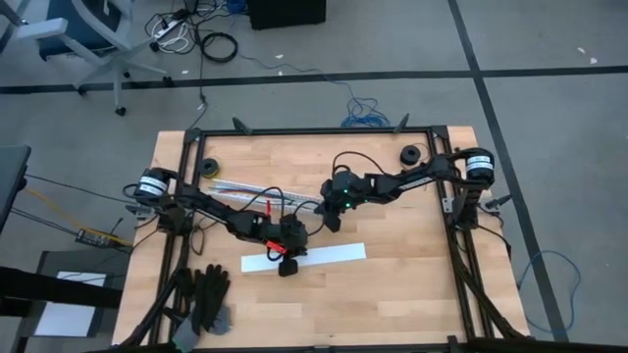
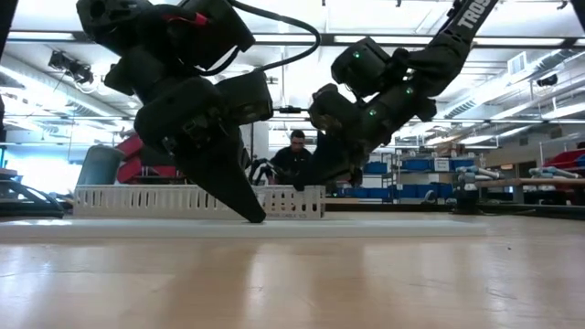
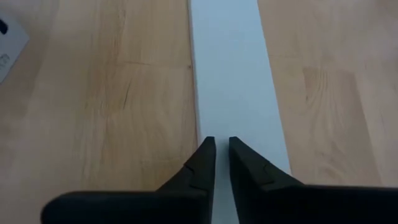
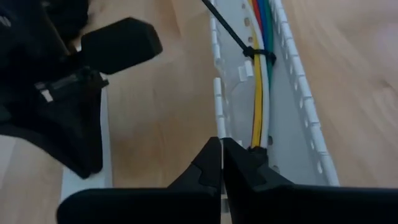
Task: Ziptie cables
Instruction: Close the white cable duct
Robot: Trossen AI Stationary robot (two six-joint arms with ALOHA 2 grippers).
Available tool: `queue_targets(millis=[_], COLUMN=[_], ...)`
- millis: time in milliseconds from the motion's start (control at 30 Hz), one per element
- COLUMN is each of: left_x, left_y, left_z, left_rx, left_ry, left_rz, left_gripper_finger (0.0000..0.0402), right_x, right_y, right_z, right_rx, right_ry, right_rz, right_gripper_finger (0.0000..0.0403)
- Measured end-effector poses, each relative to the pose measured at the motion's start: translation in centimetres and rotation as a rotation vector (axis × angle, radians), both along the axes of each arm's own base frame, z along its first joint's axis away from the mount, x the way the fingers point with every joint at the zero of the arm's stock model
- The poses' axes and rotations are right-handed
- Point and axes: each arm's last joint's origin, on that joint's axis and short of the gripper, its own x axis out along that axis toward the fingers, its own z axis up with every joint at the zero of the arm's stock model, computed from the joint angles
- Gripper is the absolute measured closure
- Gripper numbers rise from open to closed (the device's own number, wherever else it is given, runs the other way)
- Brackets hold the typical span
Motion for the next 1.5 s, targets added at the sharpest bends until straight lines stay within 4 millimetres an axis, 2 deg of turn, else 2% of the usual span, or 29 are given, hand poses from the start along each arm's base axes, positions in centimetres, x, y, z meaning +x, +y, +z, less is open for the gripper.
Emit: queue_targets(millis=[200,333,433,533,600,667,900,1067,1267,1333,1500], left_x=[0.0,-0.5,-1.0,-1.4,-1.5,-1.9,-3.2,-3.5,-3.5,-3.5,-3.2], left_y=[0.0,0.1,0.2,0.3,0.3,0.4,0.7,0.6,0.4,0.3,-0.2], left_z=[0.1,0.9,2.4,4.1,5.3,5.7,6.8,7.6,7.9,7.9,8.5], left_rx=[0.016,0.022,0.028,0.037,0.035,0.037,0.018,-0.028,-0.115,-0.143,-0.171], left_ry=[-0.004,0.002,-0.021,-0.072,-0.113,-0.099,-0.035,-0.048,-0.043,-0.038,-0.076], left_rz=[-0.012,-0.011,-0.024,-0.046,-0.052,-0.051,-0.02,-0.034,-0.034,-0.027,-0.038], left_gripper_finger=[0.0383,0.0383,0.0384,0.0384,0.0384,0.0384,0.0366,0.0315,0.0243,0.0229,0.0219], right_x=[-0.3,-1.7,-2.4,-3.3,-3.6,-3.9,-5.7,-6.7,-7.0,-7.1,-6.5], right_y=[0.9,2.1,3.0,4.0,4.6,5.1,5.7,5.6,5.4,5.2,4.7], right_z=[0.0,0.2,2.5,3.7,5.4,7.2,10.6,11.0,9.9,9.1,8.5], right_rx=[0.045,0.022,-0.07,-0.097,-0.101,-0.104,-0.128,-0.164,-0.22,-0.281,-0.352], right_ry=[0.043,0.155,0.155,0.166,0.1,0.027,-0.069,-0.017,0.089,0.148,0.156], right_rz=[0.041,0.04,-0.016,-0.004,0.011,0.02,0.003,-0.036,-0.072,-0.066,-0.069], right_gripper_finger=[0.0403,0.0403,0.0403,0.0403,0.0403,0.0403,0.0403,0.0403,0.0402,0.0402,0.0402])
